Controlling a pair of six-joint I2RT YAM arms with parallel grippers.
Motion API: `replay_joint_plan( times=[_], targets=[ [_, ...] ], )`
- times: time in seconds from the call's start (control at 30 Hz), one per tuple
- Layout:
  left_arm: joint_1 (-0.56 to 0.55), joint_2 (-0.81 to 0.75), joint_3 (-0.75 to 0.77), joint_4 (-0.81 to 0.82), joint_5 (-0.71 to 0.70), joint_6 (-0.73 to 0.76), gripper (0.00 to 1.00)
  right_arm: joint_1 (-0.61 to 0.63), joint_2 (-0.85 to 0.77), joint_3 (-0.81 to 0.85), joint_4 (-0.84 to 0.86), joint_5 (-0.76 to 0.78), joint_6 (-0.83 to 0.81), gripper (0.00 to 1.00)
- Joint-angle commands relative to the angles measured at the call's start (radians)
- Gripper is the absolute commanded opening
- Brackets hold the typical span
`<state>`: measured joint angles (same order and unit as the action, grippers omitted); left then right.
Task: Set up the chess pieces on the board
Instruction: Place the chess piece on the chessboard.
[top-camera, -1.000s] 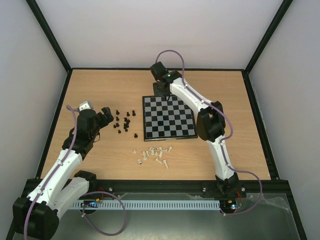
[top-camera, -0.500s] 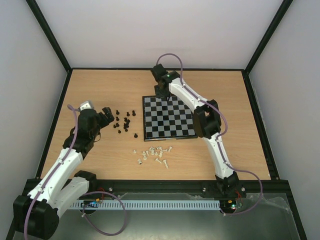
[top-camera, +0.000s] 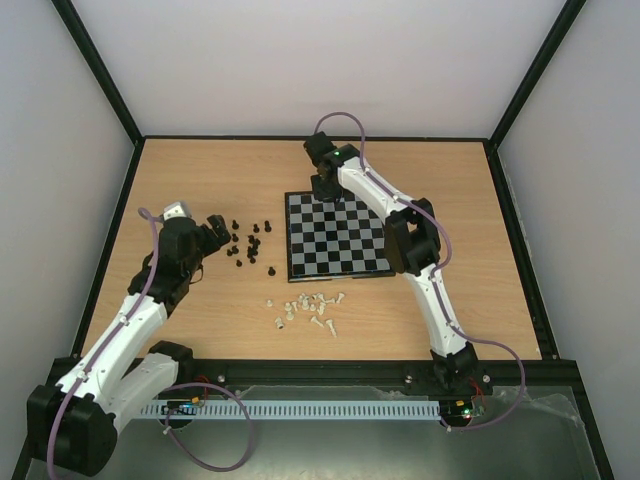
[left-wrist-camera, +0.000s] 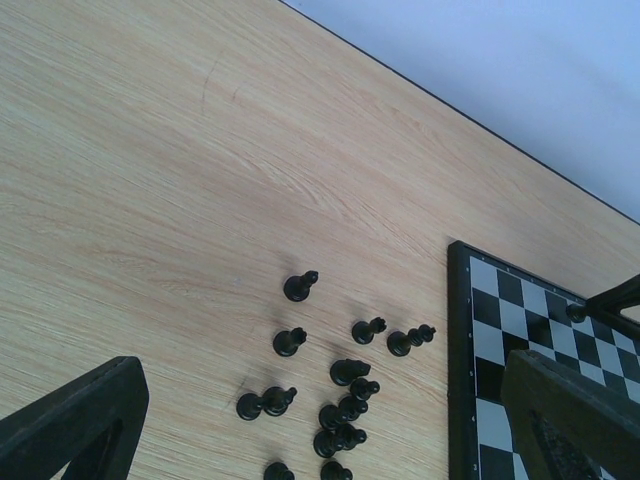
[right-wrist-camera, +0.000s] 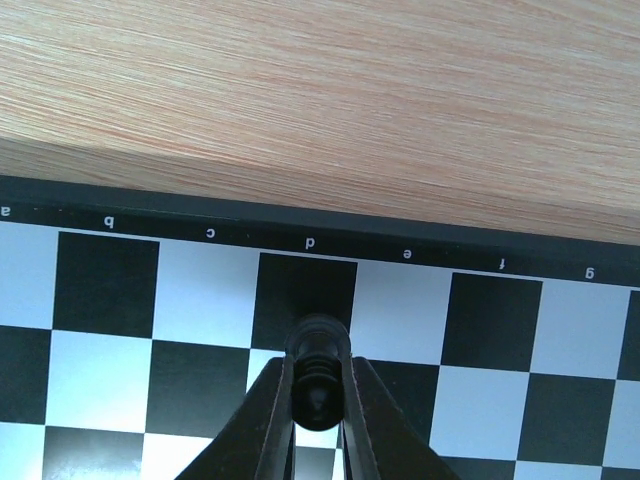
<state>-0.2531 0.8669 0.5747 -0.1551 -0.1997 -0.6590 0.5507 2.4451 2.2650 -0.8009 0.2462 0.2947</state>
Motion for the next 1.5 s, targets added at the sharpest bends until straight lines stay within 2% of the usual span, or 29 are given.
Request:
replay_joint_plan(
  times=[0.0, 0.57, 0.87, 1.0, 1.27, 1.47],
  targets=[
    [-0.004, 0.004, -0.003, 0.029, -0.01, -0.006, 1.0, -0.01, 0.037, 0.036, -0.028, -0.017, -0.011, 0.09],
    [-0.011, 0.026, -0.003, 0.041, -0.016, -0.008, 1.0, -0.012, 0.064, 0.047, -0.004, -0.042, -0.009, 0.1],
    [-0.014, 0.028, -0.003, 0.045, -0.017, -0.008, 0.99, -0.012, 0.046, 0.047, -0.008, -0.03, -0.002, 0.25],
    [-0.015, 0.029, -0.002, 0.045, -0.017, -0.008, 1.0, -0.012, 0.031, 0.047, -0.002, -0.037, -0.003, 0.39],
    [-0.017, 0.013, 0.001, 0.038, -0.01, -0.001, 0.99, 0.01, -0.079, -0.041, 0.022, -0.013, 0.024, 0.83],
    [-0.017, -0.058, 0.006, 0.003, -0.026, -0.002, 1.0, 0.102, -0.278, -0.255, 0.09, 0.054, 0.057, 0.97]
  ],
)
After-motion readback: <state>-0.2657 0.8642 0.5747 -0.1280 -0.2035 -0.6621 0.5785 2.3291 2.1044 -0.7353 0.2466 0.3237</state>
